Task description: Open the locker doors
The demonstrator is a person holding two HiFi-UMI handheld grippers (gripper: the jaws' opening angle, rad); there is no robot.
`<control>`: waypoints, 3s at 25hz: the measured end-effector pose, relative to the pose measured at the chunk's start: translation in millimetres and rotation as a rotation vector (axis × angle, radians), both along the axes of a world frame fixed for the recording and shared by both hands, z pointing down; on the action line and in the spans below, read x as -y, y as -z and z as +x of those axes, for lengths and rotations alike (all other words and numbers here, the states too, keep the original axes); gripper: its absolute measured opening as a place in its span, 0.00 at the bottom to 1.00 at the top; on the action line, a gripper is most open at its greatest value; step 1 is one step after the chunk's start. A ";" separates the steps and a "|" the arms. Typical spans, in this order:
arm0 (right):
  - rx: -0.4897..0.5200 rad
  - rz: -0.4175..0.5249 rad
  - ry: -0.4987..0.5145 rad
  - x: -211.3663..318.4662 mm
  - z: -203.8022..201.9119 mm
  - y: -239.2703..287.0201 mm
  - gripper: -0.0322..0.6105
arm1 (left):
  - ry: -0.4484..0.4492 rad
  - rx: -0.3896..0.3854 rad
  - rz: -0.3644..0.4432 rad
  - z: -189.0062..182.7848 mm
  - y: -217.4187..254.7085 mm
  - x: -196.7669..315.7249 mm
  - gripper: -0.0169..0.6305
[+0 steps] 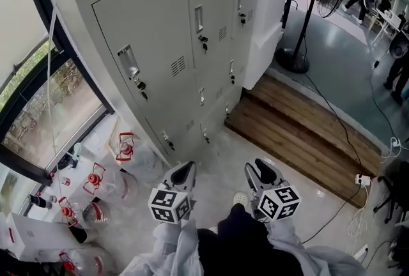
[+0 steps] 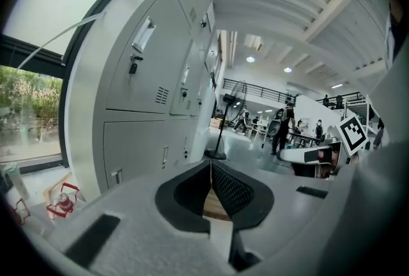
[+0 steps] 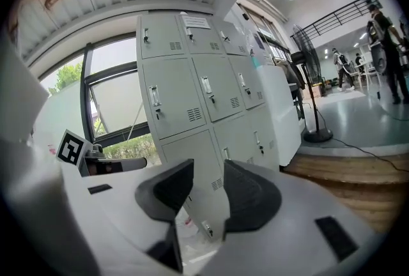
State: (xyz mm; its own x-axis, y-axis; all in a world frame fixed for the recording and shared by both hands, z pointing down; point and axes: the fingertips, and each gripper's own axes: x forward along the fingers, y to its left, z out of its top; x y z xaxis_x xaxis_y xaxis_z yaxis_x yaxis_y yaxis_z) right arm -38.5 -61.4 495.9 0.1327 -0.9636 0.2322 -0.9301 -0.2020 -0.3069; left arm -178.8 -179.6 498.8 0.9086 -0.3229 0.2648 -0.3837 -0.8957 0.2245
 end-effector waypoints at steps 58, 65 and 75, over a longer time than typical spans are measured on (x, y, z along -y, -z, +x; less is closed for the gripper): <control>-0.062 0.274 0.739 259.3 2.5 140.9 0.25 | 0.602 0.012 0.162 -29.9 72.9 133.1 0.04; -0.129 0.329 0.818 288.2 -60.2 173.0 0.25 | 0.646 0.004 0.199 -73.2 86.7 150.2 0.04; -0.197 0.377 0.847 329.6 -124.9 203.5 0.25 | 0.656 0.007 0.234 -118.2 101.4 176.9 0.04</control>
State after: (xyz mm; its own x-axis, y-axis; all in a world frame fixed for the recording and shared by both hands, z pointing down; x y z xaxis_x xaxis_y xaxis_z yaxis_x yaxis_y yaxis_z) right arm -163.4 -391.0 292.4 -0.6412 -0.7646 -0.0660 -0.7642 0.6440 -0.0365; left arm -297.0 -356.5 397.4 0.5046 -0.8541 0.1263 -0.8631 -0.5027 0.0492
